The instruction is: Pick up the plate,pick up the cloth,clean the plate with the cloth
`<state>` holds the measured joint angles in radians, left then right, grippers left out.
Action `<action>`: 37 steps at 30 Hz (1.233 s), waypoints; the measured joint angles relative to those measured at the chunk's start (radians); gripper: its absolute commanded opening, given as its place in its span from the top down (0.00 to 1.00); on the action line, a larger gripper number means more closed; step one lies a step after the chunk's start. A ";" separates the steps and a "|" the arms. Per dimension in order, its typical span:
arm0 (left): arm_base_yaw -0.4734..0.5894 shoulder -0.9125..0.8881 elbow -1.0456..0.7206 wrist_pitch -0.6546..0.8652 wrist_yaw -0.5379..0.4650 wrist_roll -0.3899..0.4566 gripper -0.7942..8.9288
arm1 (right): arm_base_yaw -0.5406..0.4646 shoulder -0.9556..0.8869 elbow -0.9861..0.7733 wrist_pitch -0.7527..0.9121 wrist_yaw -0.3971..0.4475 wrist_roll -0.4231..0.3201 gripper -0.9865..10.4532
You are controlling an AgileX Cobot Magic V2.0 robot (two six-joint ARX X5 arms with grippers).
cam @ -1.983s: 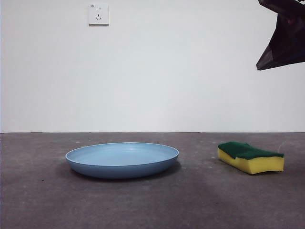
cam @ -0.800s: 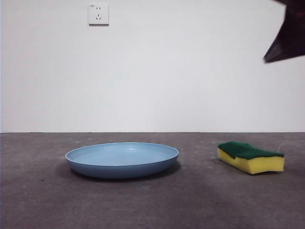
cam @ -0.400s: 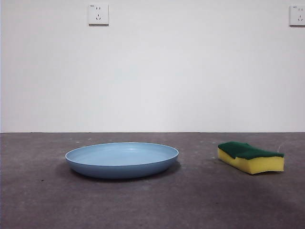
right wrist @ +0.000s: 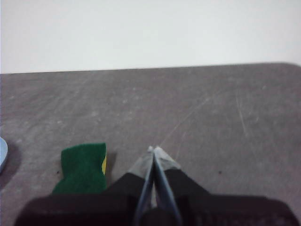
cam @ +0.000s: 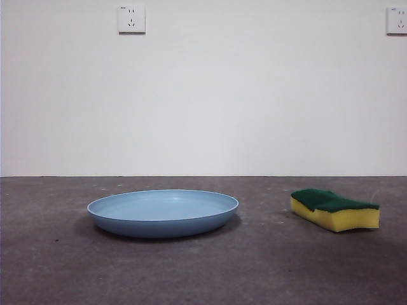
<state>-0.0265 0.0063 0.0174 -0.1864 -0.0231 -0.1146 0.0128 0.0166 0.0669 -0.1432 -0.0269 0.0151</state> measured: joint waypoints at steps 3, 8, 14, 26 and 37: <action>0.000 0.000 0.000 0.000 0.000 0.000 0.92 | 0.000 -0.012 -0.024 0.001 0.000 0.023 0.91; 0.000 0.000 0.000 0.000 0.000 0.000 0.92 | 0.000 -0.013 -0.048 -0.025 0.000 0.056 0.91; 0.000 0.000 0.000 0.000 0.000 0.000 0.92 | 0.000 -0.013 -0.049 -0.034 -0.019 0.106 0.91; 0.000 0.000 0.000 0.000 0.000 0.000 0.92 | 0.001 -0.013 -0.049 -0.034 -0.018 0.158 0.91; 0.000 0.000 0.000 0.000 0.000 0.000 0.92 | 0.001 -0.013 -0.049 -0.034 -0.018 0.158 0.91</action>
<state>-0.0265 0.0063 0.0174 -0.1864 -0.0231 -0.1146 0.0135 0.0040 0.0181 -0.1772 -0.0448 0.1730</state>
